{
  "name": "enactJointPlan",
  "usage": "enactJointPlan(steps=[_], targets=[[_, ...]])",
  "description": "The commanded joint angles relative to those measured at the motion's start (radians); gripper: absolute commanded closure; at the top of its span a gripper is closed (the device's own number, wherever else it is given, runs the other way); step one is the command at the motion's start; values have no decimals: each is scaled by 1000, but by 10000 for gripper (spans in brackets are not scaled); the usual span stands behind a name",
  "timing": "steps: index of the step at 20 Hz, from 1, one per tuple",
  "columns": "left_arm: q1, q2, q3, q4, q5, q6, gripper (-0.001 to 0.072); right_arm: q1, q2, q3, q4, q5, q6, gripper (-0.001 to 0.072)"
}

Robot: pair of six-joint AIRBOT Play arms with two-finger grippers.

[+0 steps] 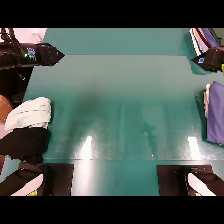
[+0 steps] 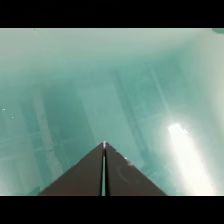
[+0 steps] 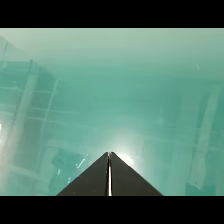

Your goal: Fold the shirts.

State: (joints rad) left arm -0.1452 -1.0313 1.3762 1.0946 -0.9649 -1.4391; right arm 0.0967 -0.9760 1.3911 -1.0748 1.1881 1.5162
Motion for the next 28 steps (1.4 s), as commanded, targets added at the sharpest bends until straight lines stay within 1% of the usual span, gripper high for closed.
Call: enactJointPlan(steps=[1, 13, 15, 16, 17, 18, 19, 20, 21, 24, 28], targets=[[-1, 0, 1, 0, 1, 0, 676, 3, 1, 1, 1, -4, 0, 693], [-1, 0, 1, -2, 2, -1, 676, 3, 1, 0, 1, -3, 0, 693], [0, 0, 1, 26, 53, 1, 674, 3, 1, 0, 2, -1, 0, 693], [0, 0, 1, 93, 61, -1, 537, 3, 1, 0, 1, 2, 1, 693], [0, -2, 0, 181, 48, -20, 218, 3, 1, 0, 1, 1, 0, 693], [0, -9, -2, 315, 9, -83, 150, 3, 1, 0, 1, 3, 1, 693], [0, -16, -12, 458, -51, -119, 154, 3, 1, 0, 1, 8, 1, 693], [10, -24, -37, 567, -102, -144, 154, 3, 1, 0, 1, 12, 1, 693], [35, -25, -83, 623, -130, -164, 154, 3, 1, 0, 2, 13, 1, 693], [157, -25, -287, 630, -122, -187, 154, 3, 1, 0, 2, 11, 1, 693], [289, -25, -516, 629, 40, -188, 154, 3, 1, 0, 2, 11, 1, 693]])
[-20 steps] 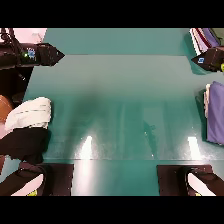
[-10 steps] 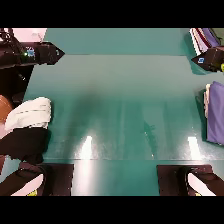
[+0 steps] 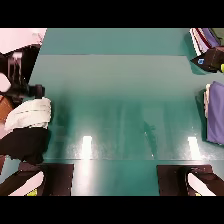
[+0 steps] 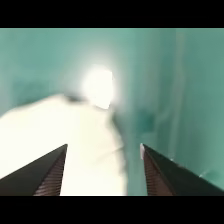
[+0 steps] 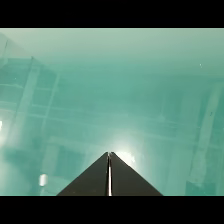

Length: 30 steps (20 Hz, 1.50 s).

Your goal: Fold the shirts.

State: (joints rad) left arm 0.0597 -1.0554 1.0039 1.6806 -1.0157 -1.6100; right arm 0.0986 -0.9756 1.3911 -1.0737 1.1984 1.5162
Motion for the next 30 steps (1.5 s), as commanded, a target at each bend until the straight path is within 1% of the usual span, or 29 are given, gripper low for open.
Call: enactJointPlan(steps=[1, 3, 5, 8, 9, 10, 11, 12, 14, 17, 19, 21, 23, 25, 27, 30], targets=[[99, -1, -169, 43, 127, -18, 154, 1, 0, 0, 0, 1, 1, 693], [109, -6, -188, 45, 171, -17, 155, 1, 0, 0, 0, 0, 1, 693], [109, -24, -187, 42, 175, -18, 156, 1, 0, 0, 0, -3, 1, 693], [109, -60, -187, 27, 138, -18, 156, 1, 0, 0, 1, -2, 1, 693], [109, -63, -187, 22, 126, -18, 174, 1, 0, 0, 1, -2, 1, 693], [109, -63, -186, 21, 122, -16, 387, 1, 0, 0, 1, -2, 1, 693], [109, -63, -177, 21, 115, -16, 632, 1, 0, 0, 1, -2, 1, 693], [109, -61, -159, 21, 105, -17, 667, 1, 0, 0, 2, -3, 1, 693], [109, -48, -78, 16, 52, -17, 677, 1, 1, 0, 3, -7, 1, 693], [109, 31, 132, -13, -16, -12, 677, 1, 1, 55, 35, -38, 1, 693], [104, 94, 306, -89, -63, 27, 677, 1, 1, 138, 34, -58, 1, 693], [51, 131, 481, -157, -111, 75, 678, 1, 1, 223, 32, -80, 1, 693], [-64, 141, 628, -166, -135, 97, 679, 1, 0, 294, 25, -99, 1, 693], [-206, 139, 709, -165, -132, 100, 679, 1, 0, 347, 24, -105, 1, 693], [-343, 126, 720, -162, -126, 99, 679, 1, 0, 383, 24, -105, 1, 693], [-537, 38, 719, -157, -209, 99, 679, 1, 1, 406, 24, -103, 1, 693]])
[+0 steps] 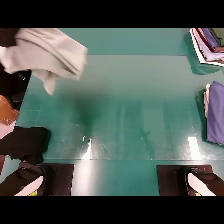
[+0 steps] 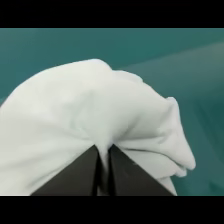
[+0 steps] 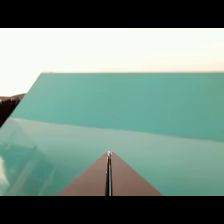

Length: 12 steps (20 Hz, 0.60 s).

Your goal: Fold the shirts.

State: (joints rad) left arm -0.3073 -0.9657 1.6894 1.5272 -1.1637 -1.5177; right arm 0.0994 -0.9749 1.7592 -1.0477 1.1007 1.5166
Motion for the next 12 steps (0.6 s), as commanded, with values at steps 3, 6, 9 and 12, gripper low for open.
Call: enactJointPlan(steps=[3, 6, 9, 12], targets=[[-335, -204, 34, -21, -149, 7, 676, 0, 0, 36, -2, 8, 0, 693], [-417, -354, 34, -84, -111, 19, 270, 0, 0, 36, -2, 32, 0, 693], [-410, -421, 34, -55, -61, 29, 165, 0, 0, 36, -2, 54, 0, 693], [-302, -420, 34, -43, -140, 24, 165, 0, 0, 36, -2, 55, 0, 693]])
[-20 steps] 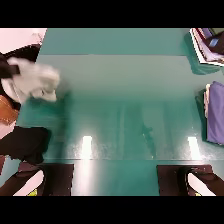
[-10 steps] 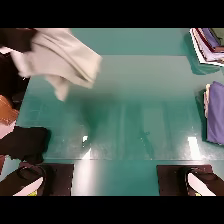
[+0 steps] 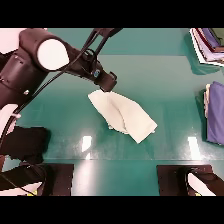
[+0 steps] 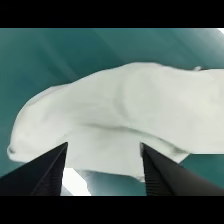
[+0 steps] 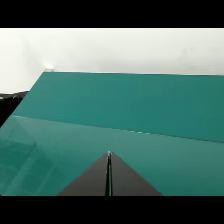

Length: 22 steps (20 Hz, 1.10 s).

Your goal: Fold the shirts.

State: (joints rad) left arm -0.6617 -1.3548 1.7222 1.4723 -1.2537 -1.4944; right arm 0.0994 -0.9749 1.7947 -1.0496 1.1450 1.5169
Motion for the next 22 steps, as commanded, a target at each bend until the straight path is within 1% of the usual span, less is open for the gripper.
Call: enactJointPlan(steps=[1, 3, 5, 7, 9, 10, 12, 15, 18, 21, 22], targets=[[106, -30, -9, 10, -87, -2, 165, 0, 0, 1, 0, 12, 0, 693], [208, -26, -73, -2, -98, -25, 165, 0, -1, 0, 0, 16, 0, 693], [301, -23, -186, -55, -53, -25, 165, 0, -1, 0, 0, 21, 0, 693], [374, -23, -325, -121, 66, -25, 165, 0, -1, 0, 0, 35, 0, 693], [425, -35, -444, -201, 229, -25, 164, 0, 0, -13, 0, 45, 0, 693], [439, -53, -479, -249, 296, -24, 164, 0, 1, -29, 0, 47, 0, 693], [445, -111, -492, -318, 348, -13, 164, 0, 0, -71, 0, 68, 0, 693], [445, -201, -492, -457, 401, 70, 164, 0, 0, -154, 0, 70, 0, 693], [445, -255, -492, -511, 425, 90, 165, 0, 3, -257, 0, 79, 0, 693], [445, -272, -492, -511, 449, 89, 169, -1, 2, -387, 0, 93, 0, 693], [445, -272, -492, -511, 459, 89, 358, -1, 3, -432, -1, 95, 0, 693]])
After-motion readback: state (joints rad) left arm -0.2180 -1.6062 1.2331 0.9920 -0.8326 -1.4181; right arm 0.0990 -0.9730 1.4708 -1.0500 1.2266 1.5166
